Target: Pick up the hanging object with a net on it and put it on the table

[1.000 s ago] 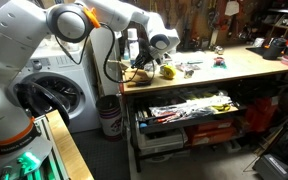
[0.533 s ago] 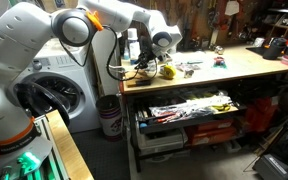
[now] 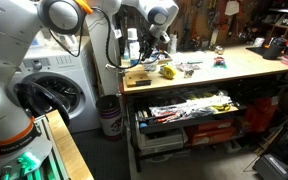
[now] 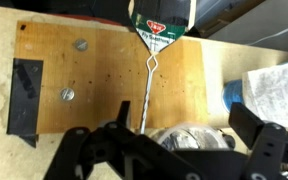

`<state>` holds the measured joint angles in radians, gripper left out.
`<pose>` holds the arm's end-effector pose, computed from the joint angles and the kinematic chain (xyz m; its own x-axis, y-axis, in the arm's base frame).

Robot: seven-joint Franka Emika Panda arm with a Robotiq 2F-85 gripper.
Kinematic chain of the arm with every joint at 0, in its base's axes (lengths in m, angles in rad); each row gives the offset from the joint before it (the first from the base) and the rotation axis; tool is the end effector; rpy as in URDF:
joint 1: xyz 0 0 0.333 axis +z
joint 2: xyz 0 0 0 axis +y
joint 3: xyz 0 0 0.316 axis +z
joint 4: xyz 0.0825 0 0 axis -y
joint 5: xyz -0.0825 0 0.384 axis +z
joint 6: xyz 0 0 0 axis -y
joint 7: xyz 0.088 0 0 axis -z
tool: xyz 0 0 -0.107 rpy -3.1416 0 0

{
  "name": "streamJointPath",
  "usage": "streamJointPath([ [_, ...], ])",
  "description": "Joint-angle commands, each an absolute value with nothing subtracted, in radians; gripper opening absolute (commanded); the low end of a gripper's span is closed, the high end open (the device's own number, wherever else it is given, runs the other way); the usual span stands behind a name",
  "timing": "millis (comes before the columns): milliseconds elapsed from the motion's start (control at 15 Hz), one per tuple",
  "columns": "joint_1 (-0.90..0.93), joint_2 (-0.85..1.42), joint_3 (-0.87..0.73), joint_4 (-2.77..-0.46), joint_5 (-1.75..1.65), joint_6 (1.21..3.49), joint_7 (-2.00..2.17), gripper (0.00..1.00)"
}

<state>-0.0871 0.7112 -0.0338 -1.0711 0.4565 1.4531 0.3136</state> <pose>0.7141 -0.0276 0.3996 0.8419 -0.3339 -0.4239 -0.4768 -0.8281 -0.2947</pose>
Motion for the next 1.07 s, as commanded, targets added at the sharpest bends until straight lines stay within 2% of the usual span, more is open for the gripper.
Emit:
streamJointPath([
  [0,-0.025,0.502,-0.077,-1.278,0.343,1.595,0.272,1.00],
  [533,0.044,0.177,-0.126,-1.603,0.080,1.983,0.461,1.00],
  [933,0.028,-0.046,-0.112,-1.878,-0.159,1.930,0.807,1.00],
  [1000,0.010,0.058,-0.099,-1.737,-0.086,1.928,0.712,1.00],
])
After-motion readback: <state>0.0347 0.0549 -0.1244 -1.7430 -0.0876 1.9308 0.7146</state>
